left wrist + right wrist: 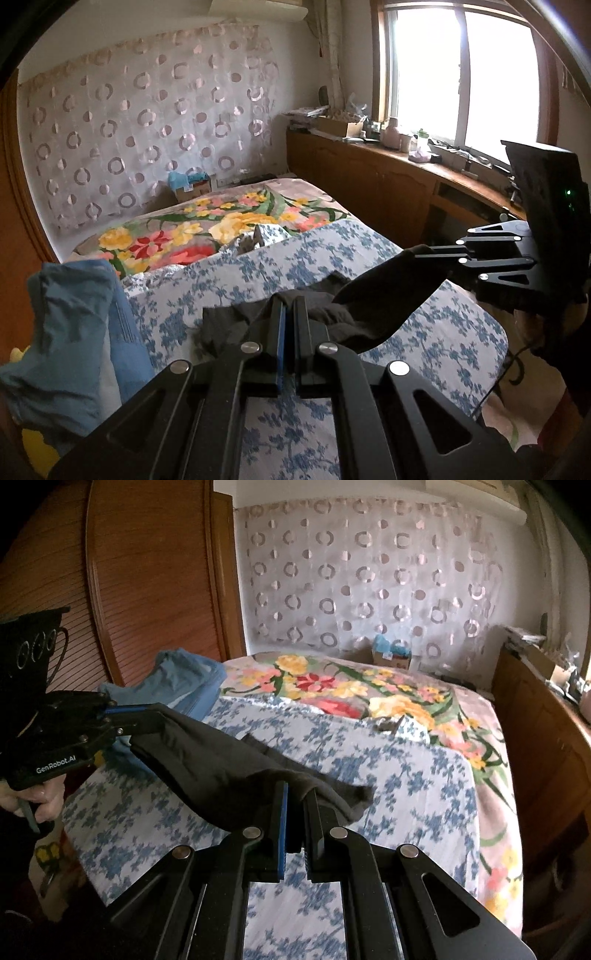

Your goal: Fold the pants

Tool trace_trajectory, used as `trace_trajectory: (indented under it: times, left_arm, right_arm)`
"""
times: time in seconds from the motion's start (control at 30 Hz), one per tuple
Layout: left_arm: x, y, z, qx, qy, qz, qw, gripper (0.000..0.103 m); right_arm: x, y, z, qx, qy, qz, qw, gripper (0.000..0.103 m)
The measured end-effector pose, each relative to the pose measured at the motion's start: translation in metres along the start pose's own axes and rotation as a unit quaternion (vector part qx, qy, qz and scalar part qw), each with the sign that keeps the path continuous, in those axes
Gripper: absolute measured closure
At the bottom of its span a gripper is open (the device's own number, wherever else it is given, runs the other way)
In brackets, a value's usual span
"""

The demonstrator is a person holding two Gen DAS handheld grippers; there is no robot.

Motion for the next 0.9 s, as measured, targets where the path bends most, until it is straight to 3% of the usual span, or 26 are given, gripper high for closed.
trace_trajectory:
  times: [0.37,0.9]
  left_arm:
    - [0.023,-0.022,0.016,0.018,-0.003,0.005,0.9998,0.099]
    - [0.111,-0.032,0.04,0.028,-0.044,-0.041,0.9978,0.099]
  right_arm:
    - [0.005,-0.02,-0.009,-0.012,0.007,-0.028,1.0,0.096]
    - [0.08,-0.03,-0.03,-0.021,0.055,-0.071,0.996,0.096]
Point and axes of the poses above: each gripper's, at about its wrist camera, not at the fingertips, and y roughly the way its jaws point, z to its right, x to its underside, the point moved 1 cm from there along y, roughly the way its jaws point, and after that the axes turned 5 degrees about x, right-handed, at the moved point
